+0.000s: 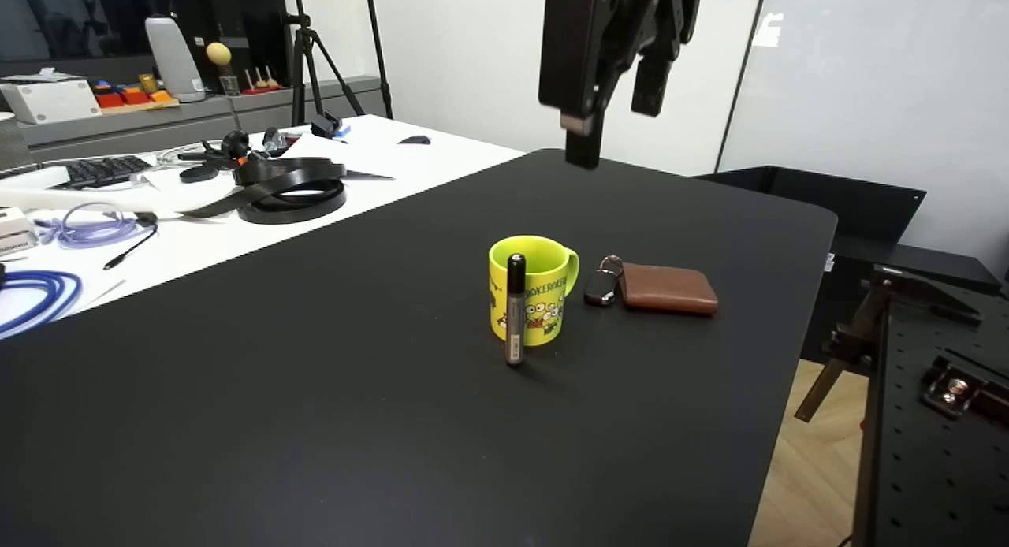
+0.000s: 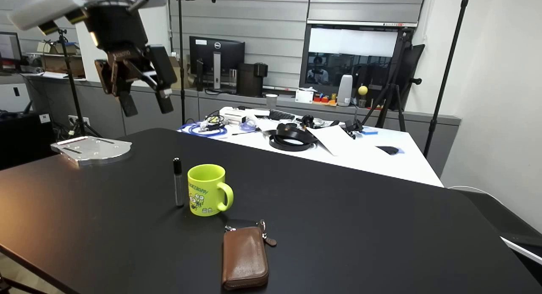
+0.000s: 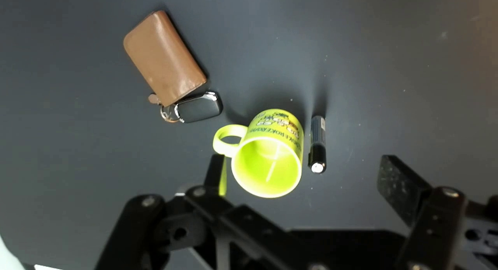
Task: Put the marker inside the mug
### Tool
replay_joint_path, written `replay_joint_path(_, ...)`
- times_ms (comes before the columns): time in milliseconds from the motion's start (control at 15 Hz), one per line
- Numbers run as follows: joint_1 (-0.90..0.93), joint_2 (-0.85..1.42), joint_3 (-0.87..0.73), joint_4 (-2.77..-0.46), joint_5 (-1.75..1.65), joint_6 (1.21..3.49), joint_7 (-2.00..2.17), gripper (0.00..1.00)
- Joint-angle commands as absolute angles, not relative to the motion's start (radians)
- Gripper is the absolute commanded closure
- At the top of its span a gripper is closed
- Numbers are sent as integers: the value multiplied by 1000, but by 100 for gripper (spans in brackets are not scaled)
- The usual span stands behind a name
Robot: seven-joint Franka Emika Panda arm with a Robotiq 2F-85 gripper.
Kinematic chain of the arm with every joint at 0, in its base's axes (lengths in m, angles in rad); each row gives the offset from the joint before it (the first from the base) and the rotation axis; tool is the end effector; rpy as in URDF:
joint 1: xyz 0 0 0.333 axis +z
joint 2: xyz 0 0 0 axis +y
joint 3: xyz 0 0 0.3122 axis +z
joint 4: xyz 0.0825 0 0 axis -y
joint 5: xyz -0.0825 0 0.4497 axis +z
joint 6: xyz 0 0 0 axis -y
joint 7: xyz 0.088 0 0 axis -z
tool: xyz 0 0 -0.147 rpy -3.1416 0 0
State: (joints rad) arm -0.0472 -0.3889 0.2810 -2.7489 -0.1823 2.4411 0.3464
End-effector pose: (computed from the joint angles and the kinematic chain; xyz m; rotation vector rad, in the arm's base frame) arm 0.4252 0.0780 0.2480 2.9346 0.0102 0.1774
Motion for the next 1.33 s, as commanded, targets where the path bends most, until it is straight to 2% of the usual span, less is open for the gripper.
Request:
replay_joint_path(0,-43,-213,230,-2694,-210,2495,302,0)
replay_joint_path(467,16,30,134,-2565,-129,2546,63,0)
replay_joint_path(533,19,-33,129,-2629,-148,2558,108,0)
replay_joint_path(1267,48,69,104,-2576,-207,2631,154,0)
